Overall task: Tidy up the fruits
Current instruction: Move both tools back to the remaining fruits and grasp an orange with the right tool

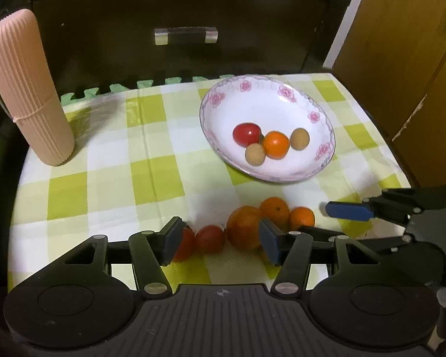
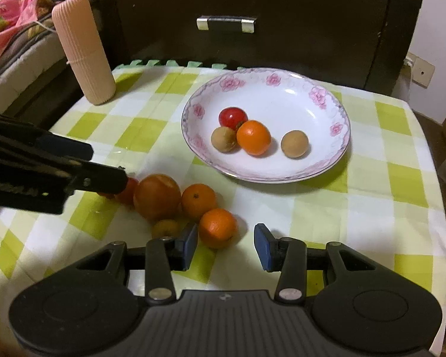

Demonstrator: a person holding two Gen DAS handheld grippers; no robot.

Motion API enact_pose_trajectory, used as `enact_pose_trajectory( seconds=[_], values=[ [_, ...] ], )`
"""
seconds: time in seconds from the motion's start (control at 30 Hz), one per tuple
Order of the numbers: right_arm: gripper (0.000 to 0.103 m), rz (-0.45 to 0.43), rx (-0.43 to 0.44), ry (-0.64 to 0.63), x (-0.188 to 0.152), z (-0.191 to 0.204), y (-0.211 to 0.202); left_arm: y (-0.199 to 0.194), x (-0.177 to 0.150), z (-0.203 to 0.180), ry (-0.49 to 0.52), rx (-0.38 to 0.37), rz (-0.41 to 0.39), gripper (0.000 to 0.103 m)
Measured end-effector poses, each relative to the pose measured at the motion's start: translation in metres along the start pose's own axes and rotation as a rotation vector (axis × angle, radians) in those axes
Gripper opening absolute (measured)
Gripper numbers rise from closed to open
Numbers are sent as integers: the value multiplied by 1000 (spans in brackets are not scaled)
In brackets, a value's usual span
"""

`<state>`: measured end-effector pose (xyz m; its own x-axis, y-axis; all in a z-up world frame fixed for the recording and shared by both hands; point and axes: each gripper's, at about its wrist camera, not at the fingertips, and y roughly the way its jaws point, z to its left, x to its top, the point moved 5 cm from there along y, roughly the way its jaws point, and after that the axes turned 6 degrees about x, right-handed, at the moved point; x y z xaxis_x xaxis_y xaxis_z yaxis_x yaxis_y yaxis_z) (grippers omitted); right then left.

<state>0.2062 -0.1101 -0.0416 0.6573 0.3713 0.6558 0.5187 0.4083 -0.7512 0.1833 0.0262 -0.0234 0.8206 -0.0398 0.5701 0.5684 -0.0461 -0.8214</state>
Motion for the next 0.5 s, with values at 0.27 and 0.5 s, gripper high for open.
enact_pose_trajectory(
  seconds=[0.27, 0.5],
  values=[
    [41, 12, 17, -9, 2, -2, 10, 8, -12, 1, 65, 11, 28, 65],
    [41, 15, 12, -18, 1, -2, 19, 22, -23, -1, 126, 21, 51, 65]
  ],
)
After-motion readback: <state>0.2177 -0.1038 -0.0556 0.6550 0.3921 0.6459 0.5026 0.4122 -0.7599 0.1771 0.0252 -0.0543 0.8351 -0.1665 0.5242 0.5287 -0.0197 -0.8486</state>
